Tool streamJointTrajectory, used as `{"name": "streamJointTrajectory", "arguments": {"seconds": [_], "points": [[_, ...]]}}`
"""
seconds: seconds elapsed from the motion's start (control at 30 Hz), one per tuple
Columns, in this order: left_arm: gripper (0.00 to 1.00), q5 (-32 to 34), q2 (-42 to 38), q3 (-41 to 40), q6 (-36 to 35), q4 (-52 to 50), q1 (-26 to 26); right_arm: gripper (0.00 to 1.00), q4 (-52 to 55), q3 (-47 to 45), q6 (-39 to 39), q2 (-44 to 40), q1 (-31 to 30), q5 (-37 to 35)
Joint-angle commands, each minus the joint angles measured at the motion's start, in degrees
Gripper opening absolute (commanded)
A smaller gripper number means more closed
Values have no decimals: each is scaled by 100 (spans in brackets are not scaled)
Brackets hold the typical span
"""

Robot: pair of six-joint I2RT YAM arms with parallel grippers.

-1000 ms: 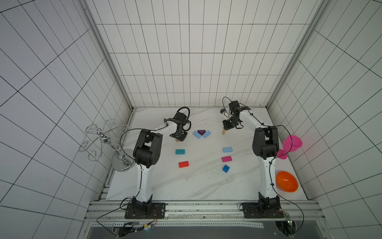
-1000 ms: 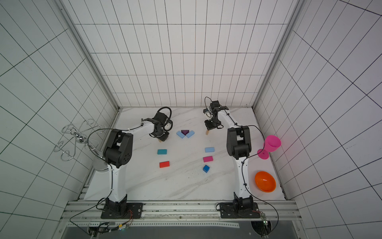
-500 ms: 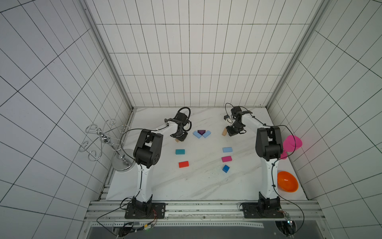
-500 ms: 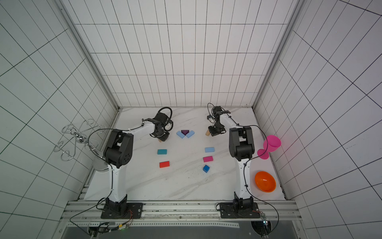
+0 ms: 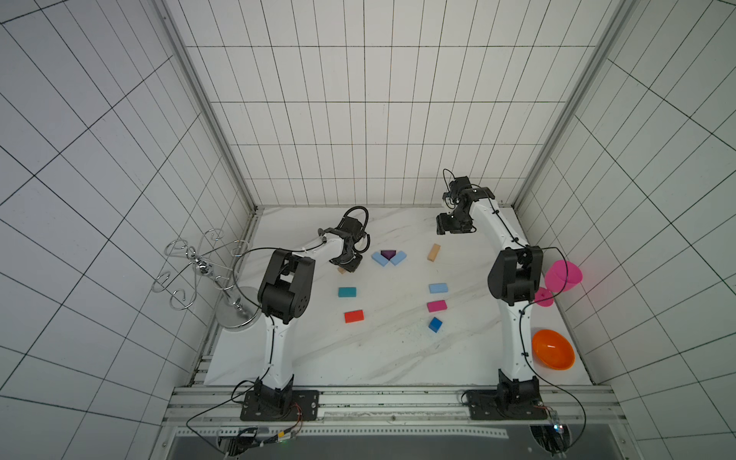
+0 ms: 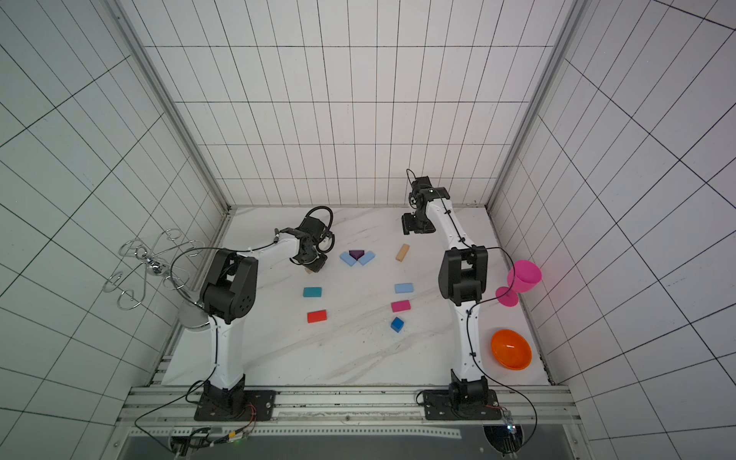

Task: Assemble a heart with building blocks
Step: Pick up the building block from the center of the board.

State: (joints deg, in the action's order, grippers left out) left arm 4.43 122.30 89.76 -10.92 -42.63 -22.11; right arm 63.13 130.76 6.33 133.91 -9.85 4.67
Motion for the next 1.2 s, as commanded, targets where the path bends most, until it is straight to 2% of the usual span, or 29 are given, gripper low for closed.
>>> {"name": "streamJointTrajectory", "arguments": {"seconds": [0.0,0.07,0.2,0.47,1.17], "points": [[38,-64,417,-81,-13,-290,-80,58,719,-243,1416,49,-187,-219],[38,-77,428,-65,-7,-290,-82,52,599,-402,1803,7,-222,-375],[38,-80,400,-71,1,-290,-76,53,824,7,2061,383,-228,-380],[37,-108,360,-90,22,-261,-82,59,817,136,2212,741,-316,-447],[37,-91,270,-169,28,-237,-73,59,762,524,2478,1220,-526,-214]]}}
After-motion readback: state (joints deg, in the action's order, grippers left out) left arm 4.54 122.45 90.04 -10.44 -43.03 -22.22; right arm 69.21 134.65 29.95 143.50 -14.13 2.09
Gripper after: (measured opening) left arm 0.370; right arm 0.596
